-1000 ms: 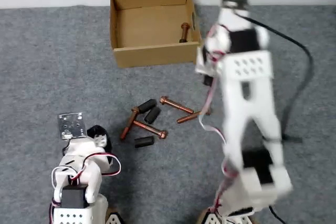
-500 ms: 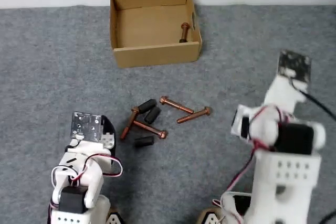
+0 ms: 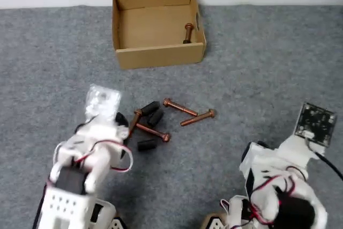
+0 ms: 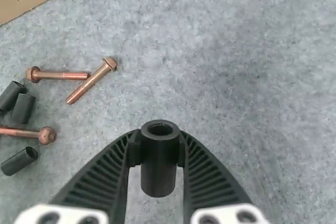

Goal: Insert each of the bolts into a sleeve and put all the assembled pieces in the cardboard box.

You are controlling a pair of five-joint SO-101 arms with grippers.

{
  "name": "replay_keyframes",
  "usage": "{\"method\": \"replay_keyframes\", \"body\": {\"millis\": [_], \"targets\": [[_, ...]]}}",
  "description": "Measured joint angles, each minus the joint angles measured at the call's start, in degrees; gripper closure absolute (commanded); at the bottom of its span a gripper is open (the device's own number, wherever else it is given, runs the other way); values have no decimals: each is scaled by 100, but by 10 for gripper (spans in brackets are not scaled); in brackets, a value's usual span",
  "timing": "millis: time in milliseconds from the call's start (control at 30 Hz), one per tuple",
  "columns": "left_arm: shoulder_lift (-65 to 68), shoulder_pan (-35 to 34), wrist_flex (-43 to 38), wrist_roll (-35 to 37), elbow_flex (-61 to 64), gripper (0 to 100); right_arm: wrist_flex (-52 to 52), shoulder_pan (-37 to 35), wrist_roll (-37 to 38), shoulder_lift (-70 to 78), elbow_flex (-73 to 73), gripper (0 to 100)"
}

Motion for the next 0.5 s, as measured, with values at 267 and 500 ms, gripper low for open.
{"method": "replay_keyframes", "body": {"millis": [267, 500], "targets": [[2338, 1029, 9, -62, -1697, 970, -255, -9, 0, -730, 818, 991], [4396, 1327, 9, -1503, -2901, 957, -475, 18, 0, -914, 1248, 991]]}}
